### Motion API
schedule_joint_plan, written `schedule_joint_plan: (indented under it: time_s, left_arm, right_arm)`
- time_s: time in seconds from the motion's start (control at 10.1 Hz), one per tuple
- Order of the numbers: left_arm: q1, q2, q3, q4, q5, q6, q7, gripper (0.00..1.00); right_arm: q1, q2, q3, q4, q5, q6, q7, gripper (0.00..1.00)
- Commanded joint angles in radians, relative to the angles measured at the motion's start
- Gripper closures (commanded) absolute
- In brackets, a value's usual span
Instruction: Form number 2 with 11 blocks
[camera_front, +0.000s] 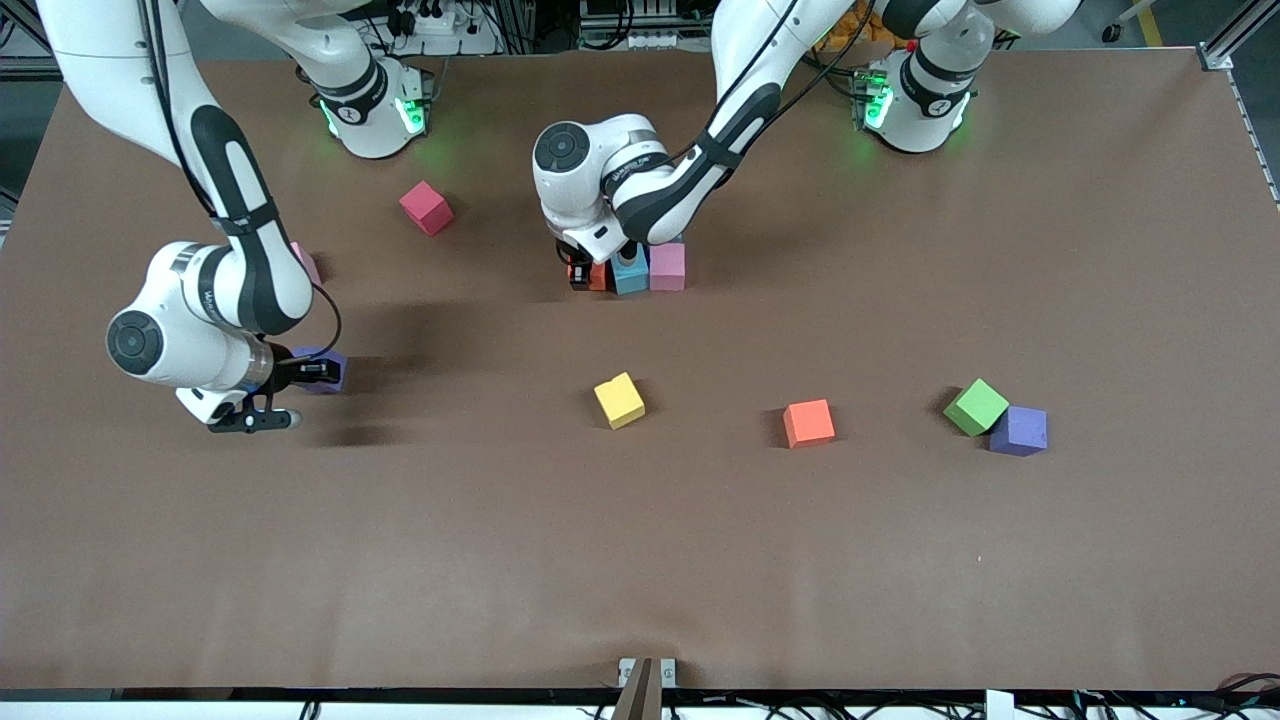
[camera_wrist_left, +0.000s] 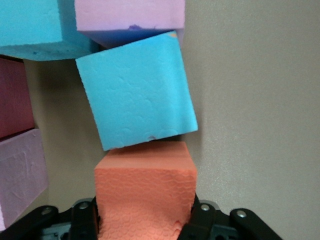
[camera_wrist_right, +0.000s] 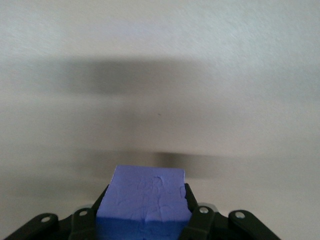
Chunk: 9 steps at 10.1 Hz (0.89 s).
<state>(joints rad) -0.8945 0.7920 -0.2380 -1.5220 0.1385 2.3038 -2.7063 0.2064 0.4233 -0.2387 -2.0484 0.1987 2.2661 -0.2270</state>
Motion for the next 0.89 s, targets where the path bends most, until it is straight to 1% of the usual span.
schedule_joint_plan:
  time_s: [0.0,0.79]
  left_arm:
    - [-0.009,0.001,0.009,-0.006,0.027,-0.003,-0.035,1.0]
    - [-0.009,0.001,0.011,-0.012,0.029,-0.003,-0.061,1.0]
  right_arm:
    - [0.017,0.0,-0.001,0.017,0.021,-0.007,0.003,1.0]
    - [0.021,0.005,-0.001,0.016,0.021,-0.005,0.02,1.0]
